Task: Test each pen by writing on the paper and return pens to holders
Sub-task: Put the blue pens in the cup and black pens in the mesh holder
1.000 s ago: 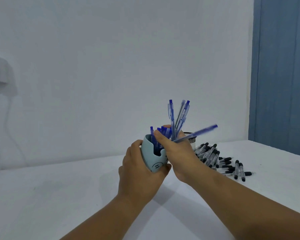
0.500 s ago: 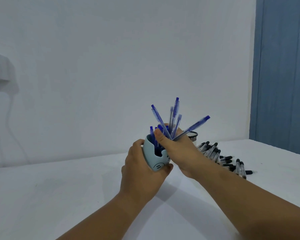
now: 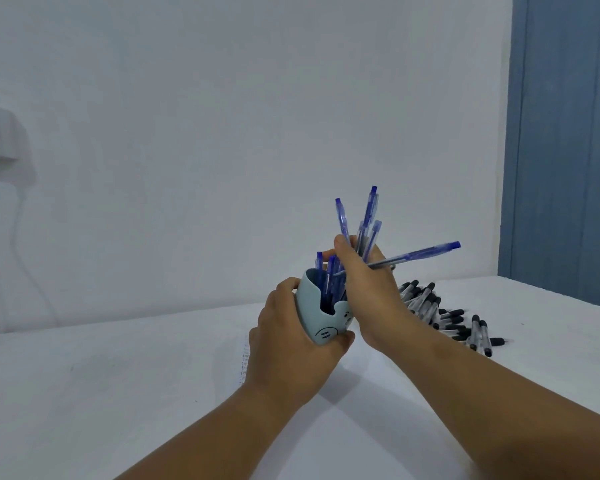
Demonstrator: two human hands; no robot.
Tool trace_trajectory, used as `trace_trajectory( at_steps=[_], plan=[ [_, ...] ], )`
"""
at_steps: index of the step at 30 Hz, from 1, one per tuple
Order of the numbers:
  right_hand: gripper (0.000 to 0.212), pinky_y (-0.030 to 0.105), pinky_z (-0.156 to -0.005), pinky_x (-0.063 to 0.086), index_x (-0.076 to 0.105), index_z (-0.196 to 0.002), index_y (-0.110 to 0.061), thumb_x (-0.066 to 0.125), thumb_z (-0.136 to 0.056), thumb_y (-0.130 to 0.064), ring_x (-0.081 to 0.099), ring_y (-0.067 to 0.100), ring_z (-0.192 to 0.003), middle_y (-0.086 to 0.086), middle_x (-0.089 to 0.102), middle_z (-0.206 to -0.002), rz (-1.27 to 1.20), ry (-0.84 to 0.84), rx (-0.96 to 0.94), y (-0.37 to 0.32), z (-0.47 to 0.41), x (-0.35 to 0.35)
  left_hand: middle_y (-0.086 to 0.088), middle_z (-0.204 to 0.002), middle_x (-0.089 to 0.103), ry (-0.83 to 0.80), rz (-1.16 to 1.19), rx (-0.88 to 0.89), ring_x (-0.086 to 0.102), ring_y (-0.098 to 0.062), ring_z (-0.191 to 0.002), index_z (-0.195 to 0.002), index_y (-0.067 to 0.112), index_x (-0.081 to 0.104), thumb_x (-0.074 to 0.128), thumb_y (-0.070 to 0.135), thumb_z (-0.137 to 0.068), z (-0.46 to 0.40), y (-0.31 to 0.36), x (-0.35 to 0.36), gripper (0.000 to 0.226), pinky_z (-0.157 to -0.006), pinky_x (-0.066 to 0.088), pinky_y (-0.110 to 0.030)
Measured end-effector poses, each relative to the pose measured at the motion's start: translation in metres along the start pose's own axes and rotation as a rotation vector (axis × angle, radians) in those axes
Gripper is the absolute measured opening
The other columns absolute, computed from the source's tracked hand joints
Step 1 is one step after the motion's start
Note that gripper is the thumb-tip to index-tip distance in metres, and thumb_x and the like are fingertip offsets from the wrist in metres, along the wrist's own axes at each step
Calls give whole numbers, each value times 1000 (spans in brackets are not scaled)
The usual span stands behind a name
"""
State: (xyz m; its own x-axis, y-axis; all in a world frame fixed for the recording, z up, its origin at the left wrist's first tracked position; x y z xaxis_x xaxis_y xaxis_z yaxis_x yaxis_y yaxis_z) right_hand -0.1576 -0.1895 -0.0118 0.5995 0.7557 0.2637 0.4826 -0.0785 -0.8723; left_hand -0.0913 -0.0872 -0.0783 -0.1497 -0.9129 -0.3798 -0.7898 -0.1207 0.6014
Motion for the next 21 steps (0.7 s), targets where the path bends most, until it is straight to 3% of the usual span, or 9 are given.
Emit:
trace_trajectory(
  at_steps=[2, 5, 9, 14, 16, 18, 21],
  plan=[
    [18, 20, -56, 53, 63, -104, -28, 51, -102, -42, 70, 1, -66, -8, 76, -87, -35, 15, -10, -2, 0, 1, 20, -114, 55, -2, -10, 1, 61, -11, -102, -124, 45, 40, 74, 71, -52, 1, 0, 0, 83, -81, 60, -38],
    [14, 26, -64, 58, 61, -103, -29, 49, -104, -37, 73, 12, -85, -5, 76, -93, -9, 47, -60, -4, -1, 2, 19, -114, 56, -3, -1, 0, 62, -12, -102, -124, 45, 41, 75, 70, -52, 1, 1, -1, 83, -82, 60, -39],
    [2, 38, -77, 63, 59, -99, -29, 60, -98, -28, 71, 18, -92, -1, 73, -100, 28, 77, -64, -2, -2, 1, 16, -115, 57, -14, 20, -7, 63, -15, -102, -125, 41, 43, 75, 69, -53, 1, 2, 0, 84, -80, 60, -39],
    [11, 27, -58, 55, 63, -85, -20, 70, -89, -13, 70, 14, -71, -2, 69, -78, -25, 106, -7, -1, -4, 0, 17, -112, 57, -15, 11, -22, 63, -11, -99, -122, 42, 43, 77, 67, -53, 1, 1, 0, 81, -79, 60, -40],
    [26, 29, -62, 57, 62, -69, -21, 73, -86, -5, 69, 15, -71, -1, 70, -77, -77, 86, 30, -2, -5, -1, 16, -111, 58, -20, 26, -33, 64, -11, -98, -120, 43, 43, 78, 65, -53, 2, 2, -1, 79, -79, 59, -41],
    [42, 30, -69, 58, 48, -57, -20, 79, -80, -3, 67, 16, -72, 2, 67, -79, -84, 41, 39, -3, -7, -1, 16, -110, 59, -20, 33, -43, 64, -11, -97, -118, 43, 44, 78, 64, -52, 2, 3, -2, 77, -79, 59, -42],
    [43, 36, -81, 60, 44, -64, -19, 83, -77, -6, 69, 19, -81, 4, 68, -88, -52, -33, 67, -3, -9, -3, 16, -109, 60, -32, 27, -62, 64, -11, -97, -116, 43, 43, 78, 63, -51, 2, 3, -2, 76, -80, 58, -43]
  ],
)
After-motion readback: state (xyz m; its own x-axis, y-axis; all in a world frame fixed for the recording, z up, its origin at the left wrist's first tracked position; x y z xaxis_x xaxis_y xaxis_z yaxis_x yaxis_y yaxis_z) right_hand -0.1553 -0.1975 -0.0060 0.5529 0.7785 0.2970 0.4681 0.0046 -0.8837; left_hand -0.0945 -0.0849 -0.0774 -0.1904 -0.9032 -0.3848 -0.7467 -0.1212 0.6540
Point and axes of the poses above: each hand's wrist, its own z-axis away from the middle knuckle, its own x-axis out of the palm, y = z × x, the point moved 1 cm from there along -z, towards the middle knuckle
